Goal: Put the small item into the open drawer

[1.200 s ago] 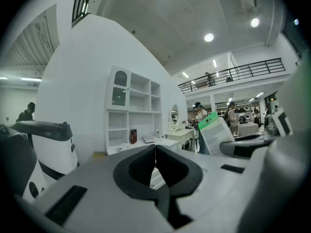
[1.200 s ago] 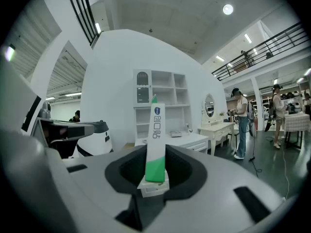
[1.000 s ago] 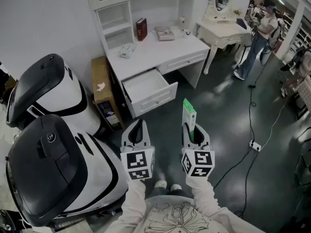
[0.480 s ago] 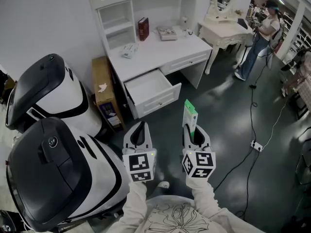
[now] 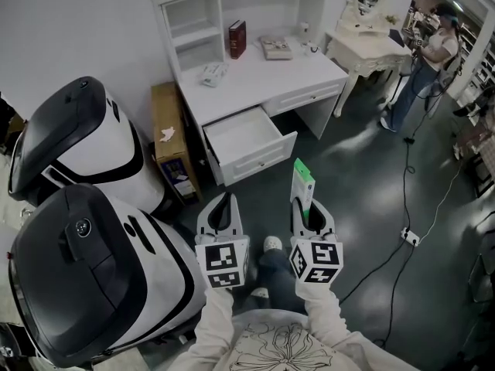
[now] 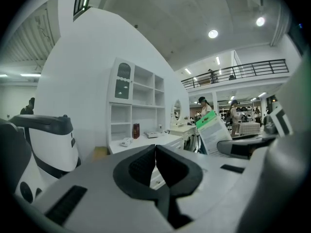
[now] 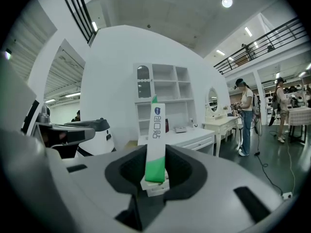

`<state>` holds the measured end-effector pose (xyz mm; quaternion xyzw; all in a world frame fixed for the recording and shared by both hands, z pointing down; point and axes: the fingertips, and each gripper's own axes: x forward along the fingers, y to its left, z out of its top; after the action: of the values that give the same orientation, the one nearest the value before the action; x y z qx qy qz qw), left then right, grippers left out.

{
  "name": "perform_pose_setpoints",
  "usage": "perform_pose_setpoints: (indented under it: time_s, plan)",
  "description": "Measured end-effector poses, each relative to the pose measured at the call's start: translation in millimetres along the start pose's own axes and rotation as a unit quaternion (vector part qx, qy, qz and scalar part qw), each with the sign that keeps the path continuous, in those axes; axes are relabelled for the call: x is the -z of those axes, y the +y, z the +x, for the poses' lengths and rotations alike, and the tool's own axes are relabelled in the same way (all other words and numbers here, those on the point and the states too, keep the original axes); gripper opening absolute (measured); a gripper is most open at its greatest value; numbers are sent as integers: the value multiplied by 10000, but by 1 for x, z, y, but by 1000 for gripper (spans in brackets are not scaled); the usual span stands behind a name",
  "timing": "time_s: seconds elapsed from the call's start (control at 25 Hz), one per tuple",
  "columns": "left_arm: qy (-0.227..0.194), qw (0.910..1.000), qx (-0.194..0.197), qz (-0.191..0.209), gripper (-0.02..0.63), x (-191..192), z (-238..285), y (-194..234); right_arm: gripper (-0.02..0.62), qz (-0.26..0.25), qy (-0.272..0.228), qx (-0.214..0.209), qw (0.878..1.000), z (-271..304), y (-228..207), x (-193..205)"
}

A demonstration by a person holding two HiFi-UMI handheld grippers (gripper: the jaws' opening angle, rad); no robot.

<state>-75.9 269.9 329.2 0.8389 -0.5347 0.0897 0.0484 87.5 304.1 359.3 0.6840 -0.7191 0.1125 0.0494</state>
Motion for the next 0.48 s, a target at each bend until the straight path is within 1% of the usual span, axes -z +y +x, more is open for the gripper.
perform_pose_setpoints:
  time_s: [0.2,0.48]
  plan:
    - [43,9999,-114,-9,6,-1,29,9,89,1,33,-108,9999,37,-6,-4]
    - [77,9995,-310,8,6,-15,92,26,89,-12,9,-356,9994,106,-20,-24]
